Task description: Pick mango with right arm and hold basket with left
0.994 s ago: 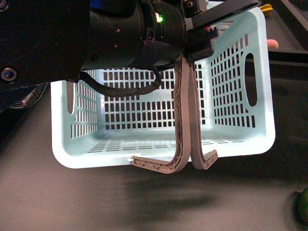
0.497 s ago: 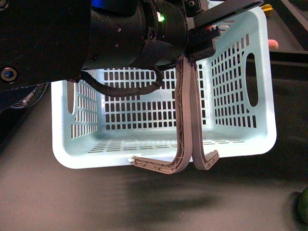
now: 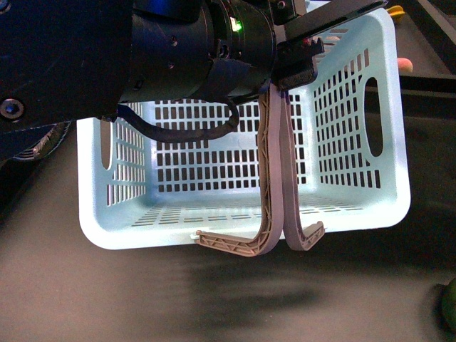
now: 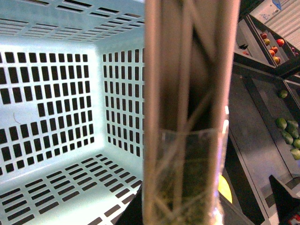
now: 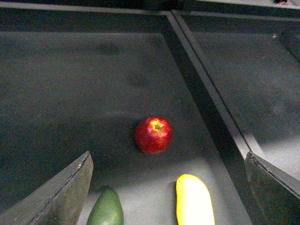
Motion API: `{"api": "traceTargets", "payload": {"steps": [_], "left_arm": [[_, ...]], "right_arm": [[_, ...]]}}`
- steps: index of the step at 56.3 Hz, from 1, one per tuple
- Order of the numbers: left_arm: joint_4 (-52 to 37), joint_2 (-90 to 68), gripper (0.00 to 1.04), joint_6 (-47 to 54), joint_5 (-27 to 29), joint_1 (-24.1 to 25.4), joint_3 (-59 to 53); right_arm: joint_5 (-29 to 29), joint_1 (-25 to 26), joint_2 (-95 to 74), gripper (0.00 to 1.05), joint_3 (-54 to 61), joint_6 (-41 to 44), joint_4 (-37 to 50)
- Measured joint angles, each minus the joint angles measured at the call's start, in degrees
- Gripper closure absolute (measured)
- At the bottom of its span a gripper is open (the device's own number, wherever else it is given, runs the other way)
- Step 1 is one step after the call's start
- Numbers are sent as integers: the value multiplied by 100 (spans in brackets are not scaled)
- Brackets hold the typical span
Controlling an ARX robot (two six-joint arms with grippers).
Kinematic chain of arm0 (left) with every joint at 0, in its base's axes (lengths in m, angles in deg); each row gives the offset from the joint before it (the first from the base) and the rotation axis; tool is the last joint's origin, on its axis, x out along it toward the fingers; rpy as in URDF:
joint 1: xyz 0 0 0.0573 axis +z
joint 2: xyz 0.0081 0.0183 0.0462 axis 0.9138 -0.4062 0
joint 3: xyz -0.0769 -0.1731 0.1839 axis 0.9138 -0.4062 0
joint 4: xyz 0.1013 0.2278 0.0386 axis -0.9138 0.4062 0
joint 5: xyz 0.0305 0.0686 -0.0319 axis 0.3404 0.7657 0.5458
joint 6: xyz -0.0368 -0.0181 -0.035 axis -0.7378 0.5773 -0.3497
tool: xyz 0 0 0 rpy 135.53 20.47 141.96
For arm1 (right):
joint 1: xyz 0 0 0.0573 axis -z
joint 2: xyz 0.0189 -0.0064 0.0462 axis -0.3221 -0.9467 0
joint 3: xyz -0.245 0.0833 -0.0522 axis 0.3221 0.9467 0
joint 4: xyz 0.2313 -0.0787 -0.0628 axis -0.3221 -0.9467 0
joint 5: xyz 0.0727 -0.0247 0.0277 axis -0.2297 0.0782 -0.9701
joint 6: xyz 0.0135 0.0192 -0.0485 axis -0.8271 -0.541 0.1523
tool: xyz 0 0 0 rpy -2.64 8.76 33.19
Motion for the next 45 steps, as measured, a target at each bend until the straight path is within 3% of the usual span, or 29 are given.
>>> {"api": "traceTargets", "payload": {"steps": [7, 19, 35, 45], "left_arm": [[0, 2, 99, 0, -2, 0, 0], [0, 2, 99, 2, 11, 0, 0], [0, 4, 99, 0, 0, 0, 0], [0, 4, 99, 0, 9, 0, 0]], "right_arm": [[-22, 175, -1403, 8, -450, -2, 533], [-24, 525, -2627, 8, -1040, -85, 566], [-17, 1178, -3488, 8, -1624, -782, 35], [-44, 1325, -3589, 8, -1838, -1027, -555]]}}
